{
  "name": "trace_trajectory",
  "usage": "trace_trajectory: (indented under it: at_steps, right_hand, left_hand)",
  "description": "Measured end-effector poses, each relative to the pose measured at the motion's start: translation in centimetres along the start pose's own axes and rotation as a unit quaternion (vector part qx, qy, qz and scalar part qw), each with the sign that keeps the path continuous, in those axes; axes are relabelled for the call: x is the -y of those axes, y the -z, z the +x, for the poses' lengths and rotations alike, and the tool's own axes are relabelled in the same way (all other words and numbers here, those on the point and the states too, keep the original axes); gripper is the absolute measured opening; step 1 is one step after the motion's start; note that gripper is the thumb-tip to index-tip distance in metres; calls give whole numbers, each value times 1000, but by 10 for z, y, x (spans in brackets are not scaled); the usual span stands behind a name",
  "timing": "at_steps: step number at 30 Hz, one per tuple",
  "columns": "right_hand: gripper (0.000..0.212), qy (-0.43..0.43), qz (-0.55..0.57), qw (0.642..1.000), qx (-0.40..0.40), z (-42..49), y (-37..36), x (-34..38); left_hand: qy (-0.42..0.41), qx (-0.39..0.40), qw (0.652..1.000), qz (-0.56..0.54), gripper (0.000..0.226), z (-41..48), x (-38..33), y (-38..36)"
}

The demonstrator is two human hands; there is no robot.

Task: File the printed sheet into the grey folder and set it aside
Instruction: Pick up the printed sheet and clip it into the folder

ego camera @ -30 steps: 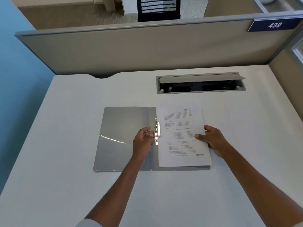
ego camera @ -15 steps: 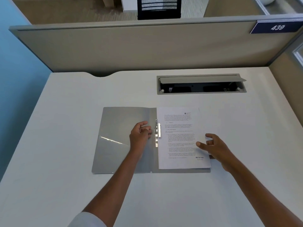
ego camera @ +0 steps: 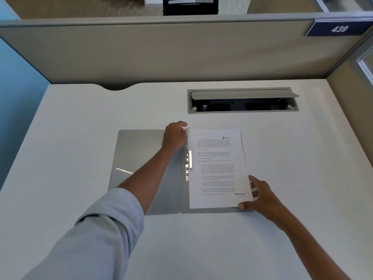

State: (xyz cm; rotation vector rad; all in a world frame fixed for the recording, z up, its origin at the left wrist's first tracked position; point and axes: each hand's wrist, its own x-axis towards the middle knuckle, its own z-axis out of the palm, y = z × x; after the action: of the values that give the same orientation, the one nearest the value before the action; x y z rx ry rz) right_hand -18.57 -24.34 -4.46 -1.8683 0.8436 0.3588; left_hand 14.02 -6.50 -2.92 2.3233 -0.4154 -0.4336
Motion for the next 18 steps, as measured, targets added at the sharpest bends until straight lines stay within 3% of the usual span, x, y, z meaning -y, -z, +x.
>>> trace_trajectory:
  at_steps: [7, 18]
  right_hand:
    - [108, 7, -31, 999, -13, -2, -4, -4]
    - [107, 25, -79, 996, -26, -1, -9, -3]
  left_hand:
    - [-45, 56, 995, 66, 33, 16, -1, -4]
    - [-61, 60, 991, 101, 20, 23, 1, -5]
